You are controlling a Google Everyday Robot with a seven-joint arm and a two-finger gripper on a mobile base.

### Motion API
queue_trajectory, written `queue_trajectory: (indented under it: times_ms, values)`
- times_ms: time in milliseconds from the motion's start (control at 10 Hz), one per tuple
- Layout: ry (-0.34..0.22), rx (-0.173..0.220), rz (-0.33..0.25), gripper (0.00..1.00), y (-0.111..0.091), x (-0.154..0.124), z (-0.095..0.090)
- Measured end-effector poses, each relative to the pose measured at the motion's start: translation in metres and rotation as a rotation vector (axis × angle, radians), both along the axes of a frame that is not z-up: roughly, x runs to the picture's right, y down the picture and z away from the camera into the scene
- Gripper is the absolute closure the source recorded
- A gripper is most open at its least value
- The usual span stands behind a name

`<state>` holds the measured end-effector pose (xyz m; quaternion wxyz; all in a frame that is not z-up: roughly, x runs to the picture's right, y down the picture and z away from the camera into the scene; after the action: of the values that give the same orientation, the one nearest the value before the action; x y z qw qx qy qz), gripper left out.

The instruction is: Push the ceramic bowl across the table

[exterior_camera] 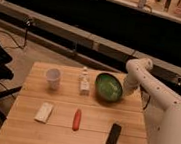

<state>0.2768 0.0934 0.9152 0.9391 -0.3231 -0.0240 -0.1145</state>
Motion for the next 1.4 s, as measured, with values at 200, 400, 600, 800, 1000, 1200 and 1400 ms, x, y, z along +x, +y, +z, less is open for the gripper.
queue_trajectory:
  times_ms: [200, 400, 600, 800, 1000, 1200, 1400]
  values:
    - [-0.01, -0.008, -0.013, 0.96, -0.001, -0.005, 0.004]
    - [-0.022, -0.015, -0.027, 0.96, -0.004, -0.01, 0.006]
    - [-0.028, -0.021, -0.044, 0.96, -0.004, -0.018, 0.008]
    - [-0.028, -0.024, -0.047, 0.96, -0.003, -0.02, 0.008]
    - [-0.037, -0.028, -0.059, 0.96, -0.006, -0.025, 0.01]
    - [-0.046, -0.032, -0.072, 0.96, -0.007, -0.03, 0.012]
    - [-0.052, -0.035, -0.08, 0.96, -0.008, -0.034, 0.013]
